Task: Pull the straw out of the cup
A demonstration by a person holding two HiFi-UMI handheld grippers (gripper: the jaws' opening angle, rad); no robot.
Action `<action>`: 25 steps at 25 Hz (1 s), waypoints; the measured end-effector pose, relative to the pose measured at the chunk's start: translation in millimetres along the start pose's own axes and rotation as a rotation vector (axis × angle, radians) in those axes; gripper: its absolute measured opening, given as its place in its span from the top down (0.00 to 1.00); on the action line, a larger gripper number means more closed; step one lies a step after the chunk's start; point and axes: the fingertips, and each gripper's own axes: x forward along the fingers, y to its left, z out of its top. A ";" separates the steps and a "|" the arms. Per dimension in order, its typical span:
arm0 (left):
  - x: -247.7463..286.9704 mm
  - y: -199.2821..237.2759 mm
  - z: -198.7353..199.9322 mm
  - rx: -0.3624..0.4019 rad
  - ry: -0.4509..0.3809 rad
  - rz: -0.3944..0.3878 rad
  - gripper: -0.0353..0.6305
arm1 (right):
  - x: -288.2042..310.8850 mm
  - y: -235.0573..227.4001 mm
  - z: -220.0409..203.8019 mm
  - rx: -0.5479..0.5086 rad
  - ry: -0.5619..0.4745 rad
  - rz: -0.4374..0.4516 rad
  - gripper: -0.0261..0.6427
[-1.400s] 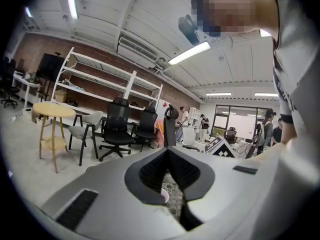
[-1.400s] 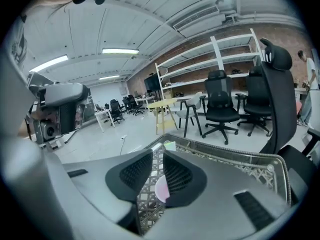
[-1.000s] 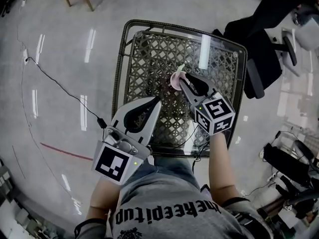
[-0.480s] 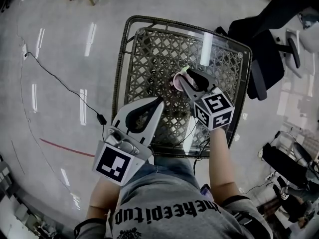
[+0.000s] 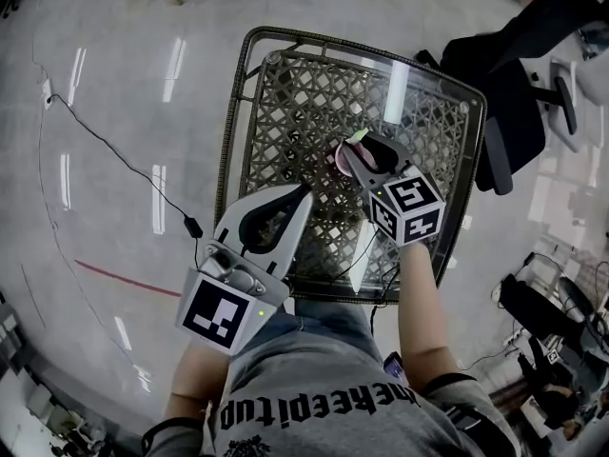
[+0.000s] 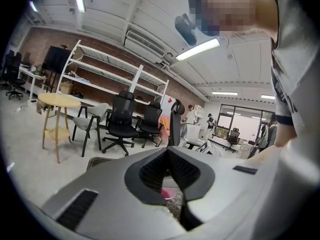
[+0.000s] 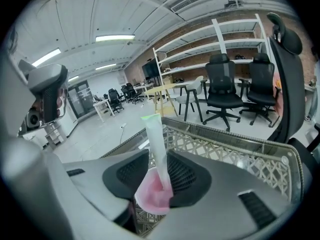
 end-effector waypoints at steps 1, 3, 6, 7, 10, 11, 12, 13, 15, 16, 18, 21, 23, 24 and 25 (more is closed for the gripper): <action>0.0 0.3 0.0 -0.002 0.001 0.000 0.92 | 0.6 0.2 -0.7 -0.004 0.005 -0.001 0.75; 0.4 0.8 -0.9 -0.005 0.005 0.000 0.92 | 1.6 0.4 -2.2 -0.011 0.011 -0.005 0.78; 1.6 1.5 -2.4 -0.006 0.006 0.001 0.92 | 2.2 -0.3 -3.6 -0.017 0.010 -0.016 0.83; 1.9 1.8 -2.5 -0.006 0.005 0.001 0.92 | 2.3 -0.4 -3.6 -0.018 0.010 -0.019 0.85; 1.5 1.9 -2.1 -0.004 0.003 -0.003 0.92 | 0.6 0.1 -0.8 -0.022 0.001 -0.026 0.87; 1.2 1.5 -1.7 -0.003 0.003 -0.005 0.92 | -0.7 0.6 0.9 -0.023 -0.004 -0.027 0.87; 1.0 0.8 -1.3 -0.001 0.002 -0.007 0.92 | -2.4 1.3 2.8 -0.025 -0.009 -0.028 0.87; 0.8 -0.1 -0.8 0.002 0.001 -0.010 0.92 | -4.3 2.0 4.7 -0.026 -0.015 -0.029 0.87; 0.6 -2.7 0.4 0.009 -0.001 -0.015 0.92 | -8.8 3.4 8.5 -0.028 -0.027 -0.029 0.87; 0.3 -4.3 1.2 0.011 -0.002 -0.017 0.92 | -11.3 3.9 10.4 -0.028 -0.033 -0.030 0.87; -1.1 -7.7 2.6 0.015 -0.001 -0.020 0.92 | -17.1 4.7 14.1 -0.027 -0.046 -0.036 0.87; -3.9 -12.4 3.6 0.020 -0.003 -0.028 0.92 | -25.3 6.6 18.4 -0.026 -0.063 -0.047 0.87; -5.4 -14.9 3.5 0.022 -0.003 -0.033 0.92 | -30.4 8.4 20.9 -0.021 -0.076 -0.050 0.87; -6.0 -16.2 3.5 0.023 -0.002 -0.036 0.92 | -33.2 9.6 22.4 -0.018 -0.083 -0.051 0.87; -6.5 -17.6 3.7 0.025 0.000 -0.038 0.92 | -36.4 11.0 23.9 -0.016 -0.091 -0.051 0.87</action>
